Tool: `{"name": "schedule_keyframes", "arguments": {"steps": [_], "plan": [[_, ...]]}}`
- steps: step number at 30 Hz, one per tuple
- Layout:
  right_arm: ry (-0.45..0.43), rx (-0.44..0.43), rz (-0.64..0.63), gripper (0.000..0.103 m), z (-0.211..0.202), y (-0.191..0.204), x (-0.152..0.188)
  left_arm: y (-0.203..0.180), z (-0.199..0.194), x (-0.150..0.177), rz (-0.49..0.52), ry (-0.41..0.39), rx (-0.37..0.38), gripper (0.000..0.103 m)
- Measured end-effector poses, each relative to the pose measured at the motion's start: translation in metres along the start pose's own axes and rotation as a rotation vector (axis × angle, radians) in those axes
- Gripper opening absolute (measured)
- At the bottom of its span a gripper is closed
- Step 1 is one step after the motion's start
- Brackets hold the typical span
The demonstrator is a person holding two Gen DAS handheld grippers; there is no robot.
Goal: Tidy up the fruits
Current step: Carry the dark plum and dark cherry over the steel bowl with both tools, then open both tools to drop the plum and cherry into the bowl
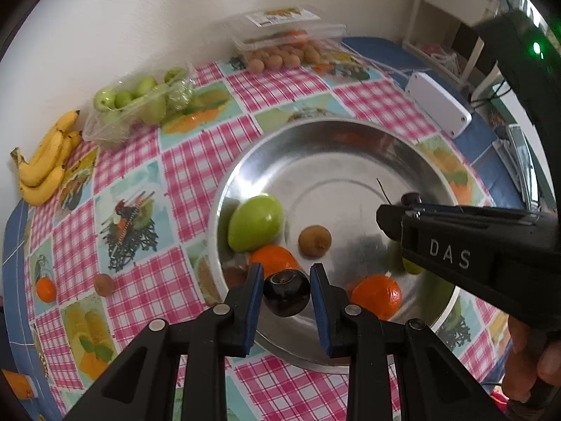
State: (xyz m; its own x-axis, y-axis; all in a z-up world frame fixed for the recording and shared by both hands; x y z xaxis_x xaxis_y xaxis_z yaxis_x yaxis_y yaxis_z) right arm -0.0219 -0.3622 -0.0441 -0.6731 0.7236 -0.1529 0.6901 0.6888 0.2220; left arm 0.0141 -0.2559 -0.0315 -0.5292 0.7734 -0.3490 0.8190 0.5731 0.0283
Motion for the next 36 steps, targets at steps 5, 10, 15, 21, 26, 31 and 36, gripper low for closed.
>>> {"name": "schedule_keyframes", "arguments": {"steps": [5,10,15,21,26,31,36], "plan": [[0.013,0.005,-0.003,0.028,0.004,0.0,0.002,-0.003,0.006,0.002,0.009,0.019,-0.002,0.029],[0.026,0.01,-0.004,0.028,0.007,0.001,0.003,-0.005,0.009,0.003,0.006,0.031,0.004,0.029],[0.026,0.014,-0.002,0.03,0.004,0.0,0.003,-0.005,0.009,0.003,0.0,0.04,0.016,0.031],[0.002,0.01,-0.003,0.044,-0.003,0.002,-0.001,-0.004,0.002,0.001,-0.003,0.027,0.029,0.05],[-0.03,0.008,0.001,0.056,-0.013,0.003,-0.004,0.005,-0.01,-0.003,-0.029,-0.008,0.036,0.066],[-0.048,0.022,0.019,0.07,-0.02,0.0,-0.005,0.034,-0.008,0.003,-0.138,0.006,0.022,0.076],[-0.022,0.047,0.038,0.076,-0.014,-0.003,-0.003,0.072,-0.002,0.021,-0.326,0.039,0.059,0.082]]}}
Point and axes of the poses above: each gripper's, at about its wrist camera, not at the fingertips, and z roughly the way its jaws point, y to its left, x to its underside, the point moved 5 cm from there along z, roughly the way its jaws point, and after that the axes turned 8 degrees about z, right-handed, at the moved point
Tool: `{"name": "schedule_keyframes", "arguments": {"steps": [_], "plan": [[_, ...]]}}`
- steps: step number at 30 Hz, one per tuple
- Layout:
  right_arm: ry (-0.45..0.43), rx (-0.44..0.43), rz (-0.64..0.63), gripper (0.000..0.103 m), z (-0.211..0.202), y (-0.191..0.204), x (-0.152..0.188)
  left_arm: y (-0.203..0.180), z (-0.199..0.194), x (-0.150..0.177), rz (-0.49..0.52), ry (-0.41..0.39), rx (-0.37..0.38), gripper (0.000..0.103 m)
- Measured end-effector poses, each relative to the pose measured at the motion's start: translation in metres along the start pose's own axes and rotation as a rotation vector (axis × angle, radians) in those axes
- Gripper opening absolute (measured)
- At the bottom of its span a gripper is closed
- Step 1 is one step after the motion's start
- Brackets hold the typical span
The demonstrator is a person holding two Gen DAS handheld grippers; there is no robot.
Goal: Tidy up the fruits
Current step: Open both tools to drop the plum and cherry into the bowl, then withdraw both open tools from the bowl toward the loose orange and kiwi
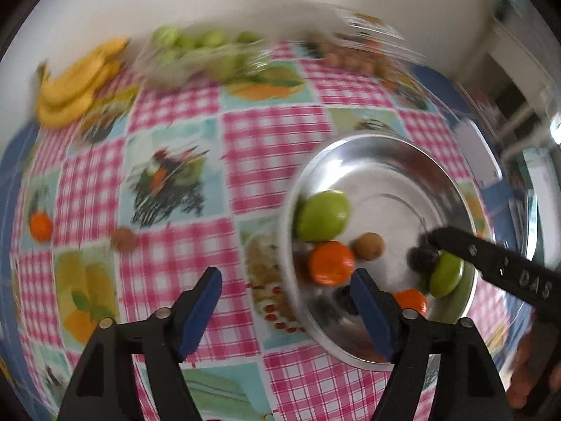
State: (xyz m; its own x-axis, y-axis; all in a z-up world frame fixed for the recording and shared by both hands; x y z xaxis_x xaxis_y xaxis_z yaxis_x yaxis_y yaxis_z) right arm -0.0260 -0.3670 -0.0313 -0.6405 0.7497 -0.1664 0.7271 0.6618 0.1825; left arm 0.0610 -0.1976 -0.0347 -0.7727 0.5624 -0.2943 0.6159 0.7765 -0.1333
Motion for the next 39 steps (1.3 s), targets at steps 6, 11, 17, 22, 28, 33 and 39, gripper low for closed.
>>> {"name": "schedule_keyframes", "arguments": {"steps": [6,11,17,22,28,33,39], "plan": [[0.014,0.005,-0.013,0.076,0.003,0.003,0.006,0.038,-0.008,0.006,-0.156,-0.033,-0.016,0.094],[0.016,-0.026,-0.041,0.076,-0.001,0.018,0.012,0.063,-0.014,0.014,-0.24,-0.056,-0.039,0.098],[-0.001,-0.047,-0.097,0.078,-0.008,0.037,0.024,0.087,-0.021,0.027,-0.297,-0.066,-0.059,0.103],[-0.017,-0.037,-0.133,0.09,-0.006,0.044,0.03,0.097,-0.023,0.029,-0.311,-0.078,-0.097,0.103],[-0.022,-0.032,-0.145,0.097,-0.003,0.045,0.03,0.1,-0.021,0.031,-0.323,-0.07,-0.091,0.103],[-0.026,-0.023,-0.148,0.097,-0.001,0.046,0.03,0.105,-0.022,0.031,-0.323,-0.07,-0.093,0.103],[-0.013,-0.032,-0.148,0.097,0.004,0.056,0.032,0.124,-0.031,0.029,-0.318,-0.088,-0.149,0.103]]}}
Point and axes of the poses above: each gripper's, at about its wrist camera, not at the fingertips, and z roughly the way its jaws point, y to its left, x to its underside, the point moved 5 cm from there along z, roughly the way its jaws point, and after that the axes turned 8 degrees about z, right-handed, at the moved point
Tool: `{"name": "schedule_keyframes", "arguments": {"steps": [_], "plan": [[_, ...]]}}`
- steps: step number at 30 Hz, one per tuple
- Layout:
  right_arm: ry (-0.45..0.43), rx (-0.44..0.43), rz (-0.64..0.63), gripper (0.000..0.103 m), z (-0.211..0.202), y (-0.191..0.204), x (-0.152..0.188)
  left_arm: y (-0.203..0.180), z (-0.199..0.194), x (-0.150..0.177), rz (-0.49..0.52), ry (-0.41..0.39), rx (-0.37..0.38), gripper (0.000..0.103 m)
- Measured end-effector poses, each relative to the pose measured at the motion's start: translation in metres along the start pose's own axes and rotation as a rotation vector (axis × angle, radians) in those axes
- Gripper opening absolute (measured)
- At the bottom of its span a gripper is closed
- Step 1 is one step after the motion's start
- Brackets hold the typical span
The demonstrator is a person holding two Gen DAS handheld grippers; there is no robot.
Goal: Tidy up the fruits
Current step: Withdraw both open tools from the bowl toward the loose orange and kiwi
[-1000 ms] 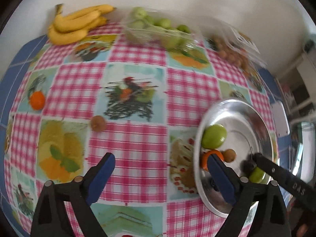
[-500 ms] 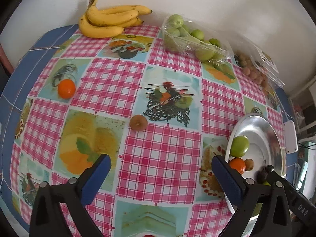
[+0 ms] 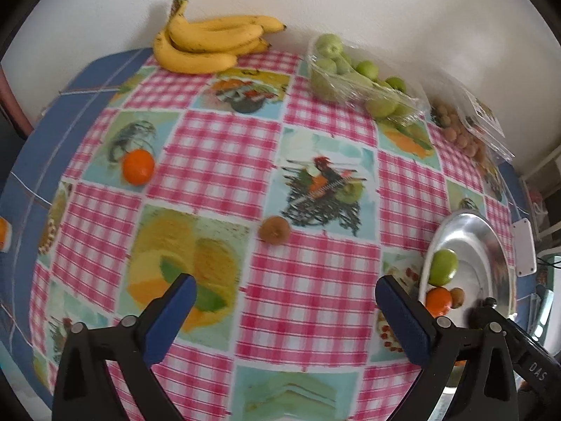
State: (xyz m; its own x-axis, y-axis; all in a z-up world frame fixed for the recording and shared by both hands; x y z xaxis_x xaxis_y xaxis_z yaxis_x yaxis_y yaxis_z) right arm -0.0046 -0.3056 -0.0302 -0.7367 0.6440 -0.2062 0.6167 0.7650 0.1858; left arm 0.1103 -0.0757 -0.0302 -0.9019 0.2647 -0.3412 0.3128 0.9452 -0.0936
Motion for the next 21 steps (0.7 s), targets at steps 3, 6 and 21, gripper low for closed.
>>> {"name": "schedule_keyframes", "arguments": {"steps": [3,6,21], "plan": [[0.003,-0.006,-0.008,0.097,0.002,0.01,0.001,0.015,-0.002,-0.004,-0.009,-0.012,-0.034,0.103],[0.015,-0.017,-0.03,0.097,0.005,0.025,0.005,0.031,-0.005,-0.007,-0.015,-0.022,-0.064,0.103],[0.052,-0.042,-0.151,0.097,0.025,0.1,0.033,0.109,-0.005,-0.008,-0.064,-0.007,-0.198,0.103]]}}
Point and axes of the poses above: each gripper's, at about its wrist camera, not at the fingertips, and z roughly the way its jaws point, y to its left, x to its underside, the point moved 5 cm from there along z, roughly the way its jaws point, and after that the axes turned 8 degrees about z, right-handed, at the moved point
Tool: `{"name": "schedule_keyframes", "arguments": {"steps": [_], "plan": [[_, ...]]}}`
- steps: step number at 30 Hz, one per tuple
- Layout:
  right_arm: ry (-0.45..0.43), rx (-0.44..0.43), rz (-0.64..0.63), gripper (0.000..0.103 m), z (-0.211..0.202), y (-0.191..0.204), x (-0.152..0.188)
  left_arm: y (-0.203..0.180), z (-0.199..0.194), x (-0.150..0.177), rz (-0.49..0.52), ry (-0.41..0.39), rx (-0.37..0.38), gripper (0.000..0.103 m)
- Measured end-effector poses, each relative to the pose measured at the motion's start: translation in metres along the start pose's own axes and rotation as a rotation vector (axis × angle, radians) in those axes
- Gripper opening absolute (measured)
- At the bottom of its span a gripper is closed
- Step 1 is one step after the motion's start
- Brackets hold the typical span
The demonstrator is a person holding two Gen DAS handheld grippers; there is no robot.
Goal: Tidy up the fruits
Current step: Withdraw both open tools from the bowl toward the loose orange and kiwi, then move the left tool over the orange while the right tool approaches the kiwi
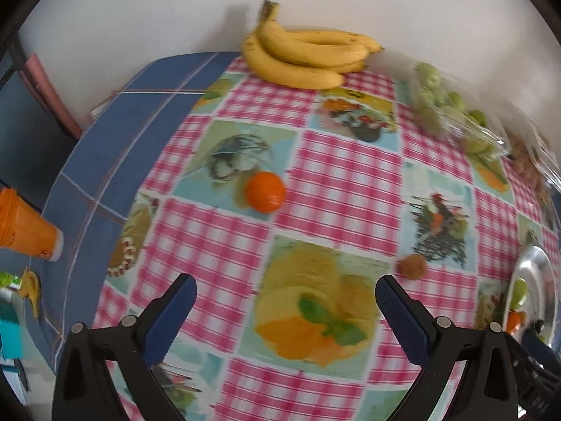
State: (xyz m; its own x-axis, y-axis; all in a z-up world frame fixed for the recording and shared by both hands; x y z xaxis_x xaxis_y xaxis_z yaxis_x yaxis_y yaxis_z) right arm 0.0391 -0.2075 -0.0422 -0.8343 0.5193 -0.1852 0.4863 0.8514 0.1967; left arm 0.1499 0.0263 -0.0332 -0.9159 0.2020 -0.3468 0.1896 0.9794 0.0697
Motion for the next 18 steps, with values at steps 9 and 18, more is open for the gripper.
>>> {"name": "schedule_keyframes", "arguments": {"steps": [9,18], "plan": [[0.007,-0.014,-0.061,0.097,0.012,0.038,0.007,0.034,0.009,0.005,-0.069,0.025,0.004,0.103],[0.024,-0.031,-0.105,0.097,0.029,0.064,0.012,0.05,0.016,0.001,-0.096,0.027,0.01,0.103]]}}
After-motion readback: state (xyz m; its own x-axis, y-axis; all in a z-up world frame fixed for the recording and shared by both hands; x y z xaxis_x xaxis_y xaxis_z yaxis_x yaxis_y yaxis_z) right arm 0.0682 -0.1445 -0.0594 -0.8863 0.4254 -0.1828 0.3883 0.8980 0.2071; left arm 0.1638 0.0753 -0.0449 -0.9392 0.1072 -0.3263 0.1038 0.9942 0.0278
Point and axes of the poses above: each gripper's, at about its wrist camera, not at the fingertips, and z roughly the way its jaws point, y to its left, x to its underside, the point moved 5 cm from there along z, roughly the way its jaws point, and after that the axes turned 8 degrees about z, right-handed, at the moved point
